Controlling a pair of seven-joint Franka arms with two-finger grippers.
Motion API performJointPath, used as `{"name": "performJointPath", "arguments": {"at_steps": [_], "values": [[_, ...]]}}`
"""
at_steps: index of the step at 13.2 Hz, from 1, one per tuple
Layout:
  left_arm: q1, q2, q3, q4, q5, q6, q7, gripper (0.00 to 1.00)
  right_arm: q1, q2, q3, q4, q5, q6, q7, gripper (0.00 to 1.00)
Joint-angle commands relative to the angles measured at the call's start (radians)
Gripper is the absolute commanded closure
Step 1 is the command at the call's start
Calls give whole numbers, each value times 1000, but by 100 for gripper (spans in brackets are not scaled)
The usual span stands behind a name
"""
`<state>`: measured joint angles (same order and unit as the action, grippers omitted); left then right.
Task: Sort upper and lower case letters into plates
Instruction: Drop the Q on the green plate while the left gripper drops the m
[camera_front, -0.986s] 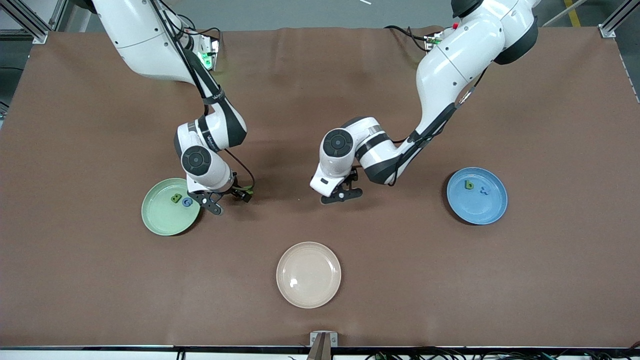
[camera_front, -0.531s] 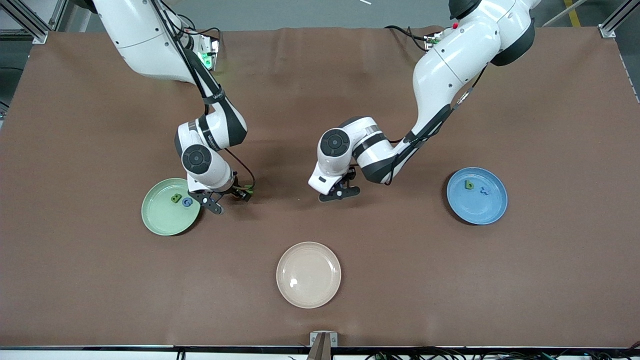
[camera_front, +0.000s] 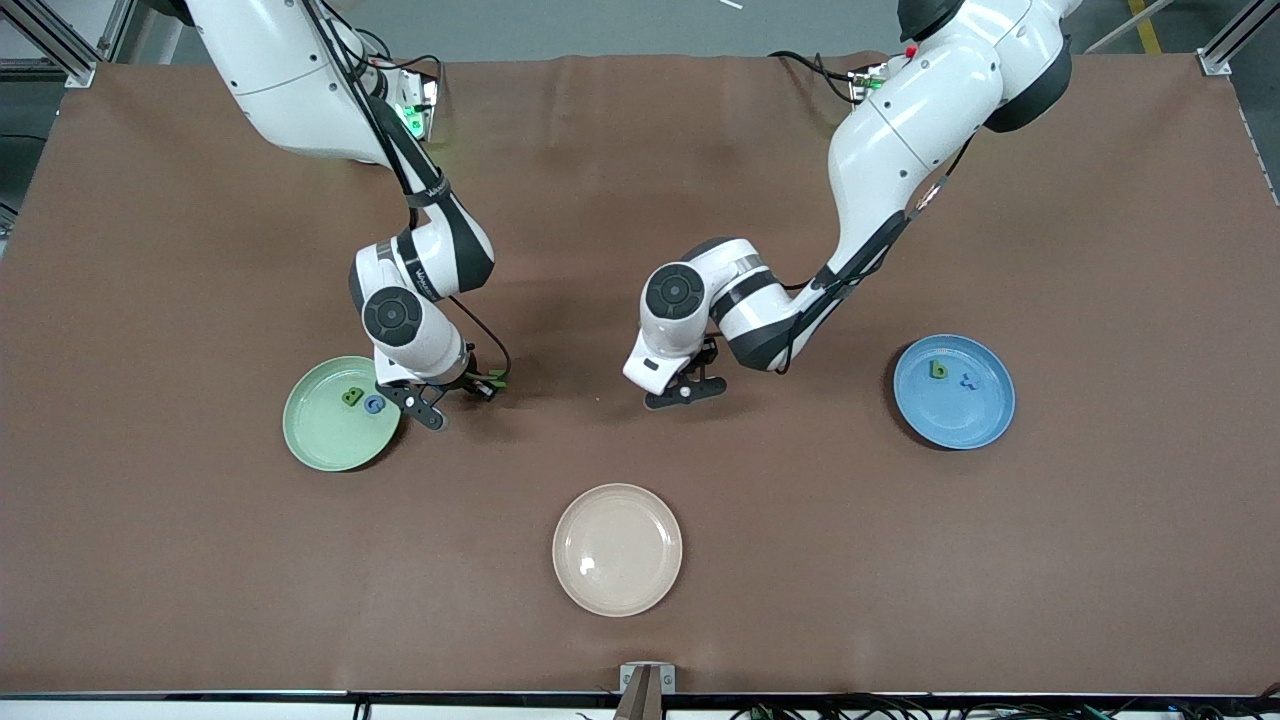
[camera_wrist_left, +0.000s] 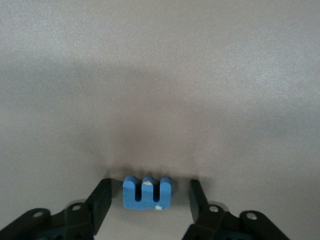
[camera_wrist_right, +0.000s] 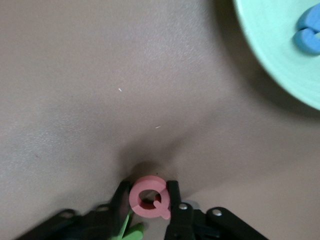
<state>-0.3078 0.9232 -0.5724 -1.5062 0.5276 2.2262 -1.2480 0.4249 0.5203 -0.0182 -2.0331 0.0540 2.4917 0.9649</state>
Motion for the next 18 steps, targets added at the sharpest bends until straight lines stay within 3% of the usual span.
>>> {"name": "performJointPath", "arguments": {"at_steps": [1,5,7,10,14,16,18], "values": [[-8,-6,14,-8,0,-2,-15,41,-1,-3,-5,-15,-11,6,8,98],[-16,-4,14,-8,-6,-2,-15,63,-24,-34,-8,65,-11,-120,-26,100],[-16,-4,16,-6,-5,-2,-13,72,-92,-66,-8,125,-11,-264,-138,100],[-14,-9,16,-6,2,-2,-7,82,-208,-106,-8,137,-11,-338,-363,100],[13,-52,14,-3,3,-57,11,86,-362,-112,-5,104,-8,-327,-631,100],[42,-119,13,-8,3,-137,92,87,-389,-108,-5,85,-6,-303,-676,100],[138,-193,-21,-43,-11,-181,180,87,-416,-105,-5,45,-6,-228,-727,100]]}}
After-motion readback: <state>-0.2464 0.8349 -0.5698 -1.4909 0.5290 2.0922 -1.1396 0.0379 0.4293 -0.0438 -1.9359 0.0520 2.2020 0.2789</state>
